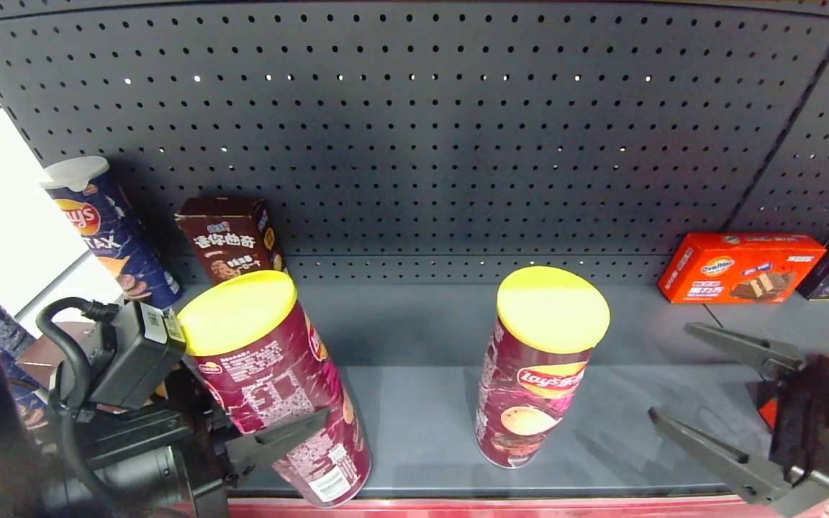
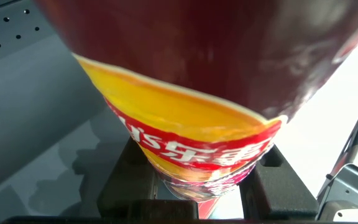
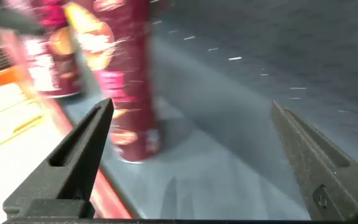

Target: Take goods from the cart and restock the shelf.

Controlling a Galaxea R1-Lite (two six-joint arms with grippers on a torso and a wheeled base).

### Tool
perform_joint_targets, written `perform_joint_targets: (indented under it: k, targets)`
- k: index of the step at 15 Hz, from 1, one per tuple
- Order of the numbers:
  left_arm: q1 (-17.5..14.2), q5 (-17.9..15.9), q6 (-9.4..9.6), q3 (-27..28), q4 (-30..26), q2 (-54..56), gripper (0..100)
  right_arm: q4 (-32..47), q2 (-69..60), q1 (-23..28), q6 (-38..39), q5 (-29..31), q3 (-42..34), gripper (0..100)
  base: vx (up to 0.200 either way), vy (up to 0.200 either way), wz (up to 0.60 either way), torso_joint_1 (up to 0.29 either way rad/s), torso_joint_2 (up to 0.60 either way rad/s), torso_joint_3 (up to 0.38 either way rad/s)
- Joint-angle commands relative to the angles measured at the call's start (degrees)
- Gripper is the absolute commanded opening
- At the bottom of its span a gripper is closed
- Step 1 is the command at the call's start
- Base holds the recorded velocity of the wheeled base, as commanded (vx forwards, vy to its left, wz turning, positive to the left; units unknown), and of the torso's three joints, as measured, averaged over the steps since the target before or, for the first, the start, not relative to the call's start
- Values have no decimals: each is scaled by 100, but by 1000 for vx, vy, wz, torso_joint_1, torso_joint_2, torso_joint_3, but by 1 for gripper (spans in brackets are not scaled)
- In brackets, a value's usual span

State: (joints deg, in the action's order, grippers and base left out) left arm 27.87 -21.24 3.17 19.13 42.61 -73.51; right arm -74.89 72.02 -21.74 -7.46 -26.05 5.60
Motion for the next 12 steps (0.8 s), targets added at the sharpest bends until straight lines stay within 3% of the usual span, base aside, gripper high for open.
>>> perform_joint_targets:
  k: [1,2,3,6,11,12]
  targets:
    - [8,5,8,38,2,47,0,422,-1094,785,-1,21,-50,100,0,0,0,0,0,0]
    - [8,5,-1,47,2,47,0,449,-1120,811,-1,21,-50,100,0,0,0,0,0,0]
    - [8,5,8,47,11,74,0,1046,-1832,1541,-10,276,-94,100,0,0,0,0,0,0]
    - [35,-3,17,56,11,135,0,2294,-3045,1919,8,1041,-120,100,0,0,0,0,0,0]
    - [96,-21,35,3,125,197,0,6654,-6728,1927,87,1946,-120,100,0,0,0,0,0,0]
    - [122,-21,26,21,116,205,0,6961,-6965,2059,184,2122,-138,100,0,0,0,0,0,0]
